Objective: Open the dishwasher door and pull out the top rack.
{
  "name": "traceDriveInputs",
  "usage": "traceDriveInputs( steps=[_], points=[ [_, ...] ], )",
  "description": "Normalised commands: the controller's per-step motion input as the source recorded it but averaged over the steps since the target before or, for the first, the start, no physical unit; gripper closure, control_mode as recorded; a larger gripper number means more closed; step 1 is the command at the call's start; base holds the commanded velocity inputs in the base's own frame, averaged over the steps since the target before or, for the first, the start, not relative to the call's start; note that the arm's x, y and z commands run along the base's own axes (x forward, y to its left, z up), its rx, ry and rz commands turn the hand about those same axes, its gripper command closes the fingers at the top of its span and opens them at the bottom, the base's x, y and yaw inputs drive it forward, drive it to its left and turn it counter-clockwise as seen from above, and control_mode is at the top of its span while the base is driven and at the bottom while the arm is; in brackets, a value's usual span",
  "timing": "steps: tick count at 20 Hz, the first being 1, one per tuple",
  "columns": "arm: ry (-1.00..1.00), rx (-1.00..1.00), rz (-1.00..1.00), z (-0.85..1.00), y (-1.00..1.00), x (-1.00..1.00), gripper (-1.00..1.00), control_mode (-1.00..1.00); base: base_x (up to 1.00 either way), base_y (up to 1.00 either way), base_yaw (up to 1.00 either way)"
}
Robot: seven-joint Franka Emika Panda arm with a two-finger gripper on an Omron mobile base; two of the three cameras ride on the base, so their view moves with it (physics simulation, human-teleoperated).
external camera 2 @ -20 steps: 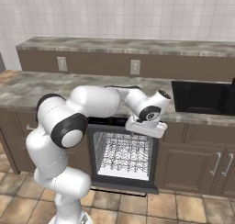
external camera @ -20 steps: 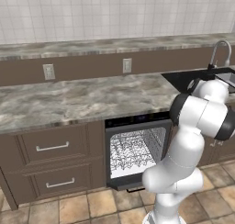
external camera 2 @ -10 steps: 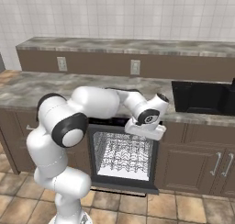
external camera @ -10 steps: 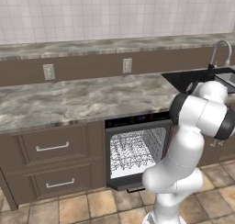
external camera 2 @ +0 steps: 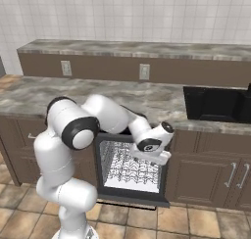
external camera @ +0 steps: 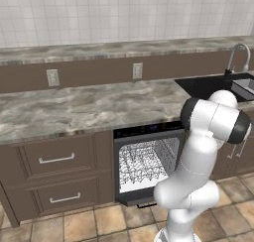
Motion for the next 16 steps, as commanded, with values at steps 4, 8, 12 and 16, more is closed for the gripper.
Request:
traceDriveInputs(
  steps=[4,8,12,16],
  points=[
    [-0.06,0.12,-0.12,-0.66,0.00,0.15,-1.00,-1.00,0.00,0.00,0.00],
    [-0.09,0.09,-0.20,-0.25,0.05,0.17,-1.00,-1.00,0.00,0.00,0.00],
    [-0.13,0.12,-0.29,0.00,0.16,0.00,-1.00,-1.00,0.00,0.00,0.00],
    [-0.16,0.12,-0.28,0.00,0.41,-0.06,-1.00,-1.00,0.00,0.00,0.00]
  ],
)
